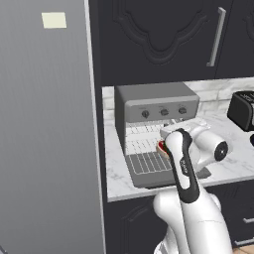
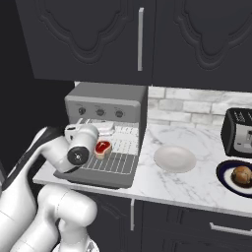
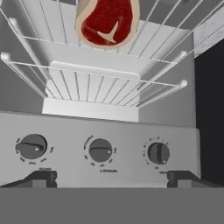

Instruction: Open the toaster oven door. Place the bread on the top rack in the toaster oven and place the steak on the bottom rack.

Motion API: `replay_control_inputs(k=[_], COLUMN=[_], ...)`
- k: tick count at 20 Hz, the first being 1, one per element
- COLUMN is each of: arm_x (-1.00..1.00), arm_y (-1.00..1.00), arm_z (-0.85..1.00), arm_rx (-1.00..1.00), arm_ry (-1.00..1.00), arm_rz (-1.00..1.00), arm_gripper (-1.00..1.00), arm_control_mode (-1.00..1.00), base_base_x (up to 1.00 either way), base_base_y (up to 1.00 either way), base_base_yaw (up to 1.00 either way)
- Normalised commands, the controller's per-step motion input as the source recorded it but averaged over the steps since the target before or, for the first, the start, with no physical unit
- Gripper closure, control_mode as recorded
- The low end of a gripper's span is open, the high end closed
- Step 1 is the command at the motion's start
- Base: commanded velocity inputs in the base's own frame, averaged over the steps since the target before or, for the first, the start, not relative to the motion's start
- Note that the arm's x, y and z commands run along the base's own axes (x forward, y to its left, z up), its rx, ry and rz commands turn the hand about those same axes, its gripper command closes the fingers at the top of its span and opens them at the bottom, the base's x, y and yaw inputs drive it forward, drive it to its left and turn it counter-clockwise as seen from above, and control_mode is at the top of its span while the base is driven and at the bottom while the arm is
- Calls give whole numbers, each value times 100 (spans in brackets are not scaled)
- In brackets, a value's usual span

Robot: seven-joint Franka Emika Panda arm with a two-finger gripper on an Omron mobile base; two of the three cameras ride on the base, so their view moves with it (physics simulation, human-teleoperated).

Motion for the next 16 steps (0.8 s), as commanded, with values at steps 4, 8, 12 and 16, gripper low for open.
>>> replay_control_inputs(k=[4,8,12,16], arm_x=[0,0,2,16], arm_y=[-3,-28,-35,-8], arm_z=[-36,-54,-46,-34], arm_rx=[-10,-2,1,10], arm_ry=[10,20,19,8], arm_rz=[-7,-8,-6,-4], arm_gripper=[-100,-100,-100,-100], arm_control_mode=[-100,-100,-100,-100], base_base_x=[0,0,0,0], base_base_y=[0,0,0,0], base_base_yaw=[0,0,0,0])
